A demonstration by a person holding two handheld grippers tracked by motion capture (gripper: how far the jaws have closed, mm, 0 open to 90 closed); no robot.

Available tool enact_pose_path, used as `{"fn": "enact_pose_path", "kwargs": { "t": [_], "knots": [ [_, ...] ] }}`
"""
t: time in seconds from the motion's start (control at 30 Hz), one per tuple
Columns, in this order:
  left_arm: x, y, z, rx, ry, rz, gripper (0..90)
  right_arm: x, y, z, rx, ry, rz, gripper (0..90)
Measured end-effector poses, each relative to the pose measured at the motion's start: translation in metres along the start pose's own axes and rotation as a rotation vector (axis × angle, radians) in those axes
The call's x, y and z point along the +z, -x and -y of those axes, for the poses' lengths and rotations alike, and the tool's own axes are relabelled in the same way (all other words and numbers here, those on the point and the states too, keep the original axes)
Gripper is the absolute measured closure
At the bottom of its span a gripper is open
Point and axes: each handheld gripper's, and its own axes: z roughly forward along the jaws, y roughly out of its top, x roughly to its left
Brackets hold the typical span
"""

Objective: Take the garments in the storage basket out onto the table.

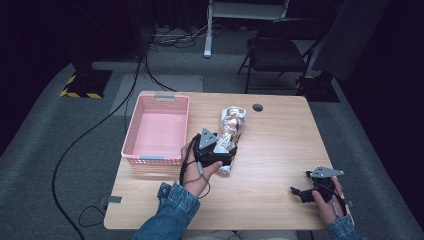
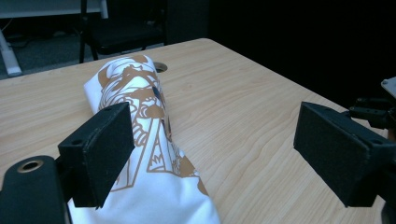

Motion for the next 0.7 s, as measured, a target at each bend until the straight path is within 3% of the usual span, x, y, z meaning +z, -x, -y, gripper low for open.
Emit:
{"fn": "enact_pose_path", "kwargs": {
  "t": [0.3,0.7],
  "knots": [
    [-0.012,0.005,0.009,-0.003,0.010,0.017,11.6,0.000,0.000,0.000,0.000,0.000,0.000,0.0],
    [-0.024,0.010,0.020,0.032,0.014,0.023,11.5,0.000,0.000,0.000,0.000,0.000,0.000,0.0]
  ]
}}
